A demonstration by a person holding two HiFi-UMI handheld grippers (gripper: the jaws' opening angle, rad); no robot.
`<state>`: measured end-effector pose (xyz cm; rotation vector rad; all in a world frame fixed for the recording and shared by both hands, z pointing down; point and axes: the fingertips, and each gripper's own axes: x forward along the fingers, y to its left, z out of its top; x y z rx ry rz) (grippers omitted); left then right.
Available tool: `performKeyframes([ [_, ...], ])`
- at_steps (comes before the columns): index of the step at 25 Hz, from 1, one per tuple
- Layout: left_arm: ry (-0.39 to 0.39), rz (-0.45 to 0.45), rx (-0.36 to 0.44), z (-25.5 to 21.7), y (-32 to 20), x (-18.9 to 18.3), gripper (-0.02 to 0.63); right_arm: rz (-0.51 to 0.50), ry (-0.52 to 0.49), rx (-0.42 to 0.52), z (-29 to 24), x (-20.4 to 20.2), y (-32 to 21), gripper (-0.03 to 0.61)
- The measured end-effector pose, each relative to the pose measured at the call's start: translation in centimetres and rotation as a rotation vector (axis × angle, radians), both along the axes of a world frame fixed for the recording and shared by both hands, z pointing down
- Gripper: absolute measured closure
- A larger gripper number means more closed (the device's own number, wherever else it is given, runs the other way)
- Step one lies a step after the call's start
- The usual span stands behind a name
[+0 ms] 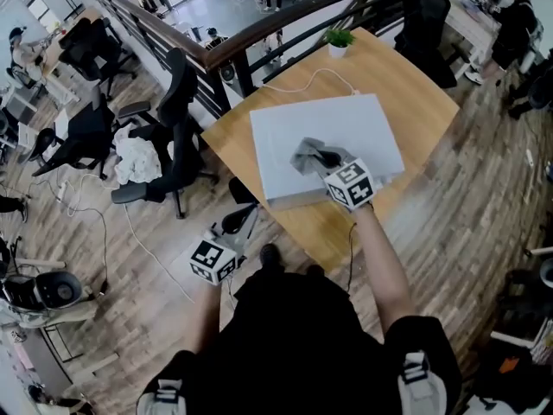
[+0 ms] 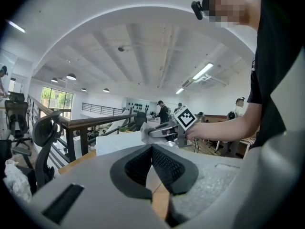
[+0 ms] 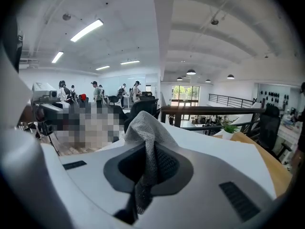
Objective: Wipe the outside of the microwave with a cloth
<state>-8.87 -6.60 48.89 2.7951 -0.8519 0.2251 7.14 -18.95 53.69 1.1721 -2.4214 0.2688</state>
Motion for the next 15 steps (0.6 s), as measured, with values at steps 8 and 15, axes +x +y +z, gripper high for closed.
performKeyframes([
  [8, -0.015, -0.031, 0.008, 0.1, 2.9, 0.9, 0.612, 0.043, -0.047, 0.051, -0.4, 5.2, 6.1, 0.564],
  [15, -0.014, -0.039, 0.017, 0.5, 5.6, 2.5, 0.612, 0.027, -0.11, 0.102, -0.5, 7.3, 11.0, 0.563],
])
